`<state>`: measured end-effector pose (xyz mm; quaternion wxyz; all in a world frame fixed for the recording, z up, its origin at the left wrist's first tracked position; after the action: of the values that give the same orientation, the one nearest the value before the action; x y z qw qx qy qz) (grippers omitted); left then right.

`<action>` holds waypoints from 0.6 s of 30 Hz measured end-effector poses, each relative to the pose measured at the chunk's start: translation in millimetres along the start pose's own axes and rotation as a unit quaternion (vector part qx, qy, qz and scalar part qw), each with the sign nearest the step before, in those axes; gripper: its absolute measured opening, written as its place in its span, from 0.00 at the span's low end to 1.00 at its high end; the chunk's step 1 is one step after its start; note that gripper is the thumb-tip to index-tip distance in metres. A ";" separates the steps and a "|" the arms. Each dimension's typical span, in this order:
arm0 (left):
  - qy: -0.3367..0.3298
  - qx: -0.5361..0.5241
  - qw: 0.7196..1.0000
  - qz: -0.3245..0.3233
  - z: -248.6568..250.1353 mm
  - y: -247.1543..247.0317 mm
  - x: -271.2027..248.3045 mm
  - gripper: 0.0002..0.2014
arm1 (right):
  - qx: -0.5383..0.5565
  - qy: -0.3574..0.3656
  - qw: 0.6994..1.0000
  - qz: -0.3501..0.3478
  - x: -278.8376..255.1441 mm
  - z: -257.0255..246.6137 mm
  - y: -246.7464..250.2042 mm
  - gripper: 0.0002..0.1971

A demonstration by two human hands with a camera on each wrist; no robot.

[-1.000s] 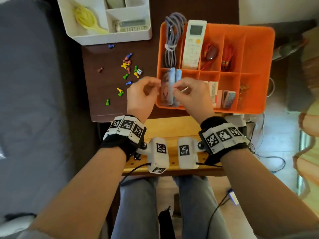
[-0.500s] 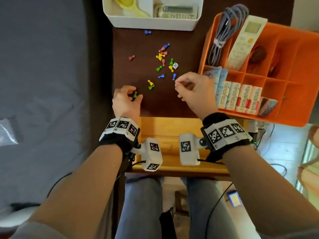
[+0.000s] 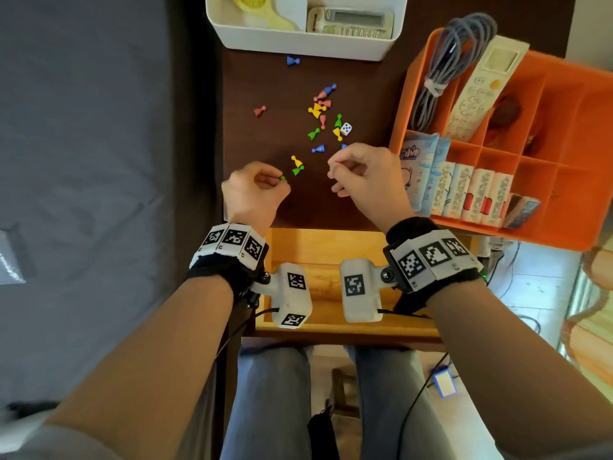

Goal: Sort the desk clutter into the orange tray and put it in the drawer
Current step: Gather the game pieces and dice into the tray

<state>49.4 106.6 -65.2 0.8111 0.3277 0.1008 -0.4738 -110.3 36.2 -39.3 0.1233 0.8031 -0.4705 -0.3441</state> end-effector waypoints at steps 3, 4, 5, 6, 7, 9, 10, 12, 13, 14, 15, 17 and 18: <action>-0.053 -0.074 0.995 -0.048 12.9 -4.0 -3.6 0.06 | 0.092 -0.113 0.983 -0.114 3.4 -8.3 -7.5 0.08; -0.069 -0.085 0.992 -0.064 16.9 -6.0 -4.1 0.07 | 0.133 -0.139 0.969 -0.154 3.5 -11.0 -10.0 0.10; -0.082 -0.090 0.990 -0.078 20.2 -7.9 -4.4 0.07 | 0.174 -0.152 0.956 -0.181 3.3 -13.2 -12.3 0.11; -0.093 -0.092 0.987 -0.090 23.0 -9.4 -4.3 0.07 | 0.209 -0.153 0.946 -0.193 2.8 -15.1 -13.7 0.12; -0.100 -0.094 0.986 -0.099 25.0 -10.5 -4.0 0.07 | 0.233 -0.149 0.941 -0.193 2.6 -16.3 -14.3 0.12; -0.106 -0.097 0.983 -0.113 27.5 -11.3 -2.8 0.09 | 0.259 -0.145 0.938 -0.180 3.2 -16.0 -14.3 0.12; -0.107 -0.096 0.982 -0.119 27.3 -11.1 -1.2 0.10 | 0.268 -0.150 0.936 -0.171 4.1 -14.9 -14.4 0.12; -0.106 -0.093 0.982 -0.123 24.5 -9.6 3.4 0.12 | 0.276 -0.172 0.934 -0.145 6.7 -13.5 -15.1 0.12; -0.103 -0.094 0.983 -0.116 22.1 -8.5 6.4 0.12 | 0.269 -0.187 0.936 -0.125 8.3 -12.9 -15.3 0.11; -0.101 -0.093 0.985 -0.105 18.5 -7.4 9.9 0.12 | 0.259 -0.202 0.939 -0.104 9.9 -12.3 -15.0 0.10; -0.104 -0.082 0.987 -0.089 14.3 -6.5 13.8 0.11 | 0.253 -0.218 0.939 -0.084 11.3 -11.3 -14.6 0.08; -0.128 -0.013 0.990 -0.056 7.1 -5.4 20.2 0.13 | 0.257 -0.242 0.934 -0.061 14.0 -9.3 -13.5 0.07; -0.138 0.024 0.989 -0.051 4.4 -5.9 22.3 0.15 | 0.257 -0.249 0.932 -0.055 14.8 -8.4 -13.5 0.07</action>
<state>55.7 86.1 -74.9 0.7840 0.2729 -0.0064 -0.5576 -90.9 29.9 -46.6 -0.2278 0.7209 -0.5132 -0.4061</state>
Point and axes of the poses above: each hand's wrist, its own x-axis towards the middle knuckle, its own y-axis out of the back of the hand, z = x × y, the point moved 1 cm from there along x, towards the middle knuckle, and after that the axes turned 10 degrees about -x, right-handed, at the moved point
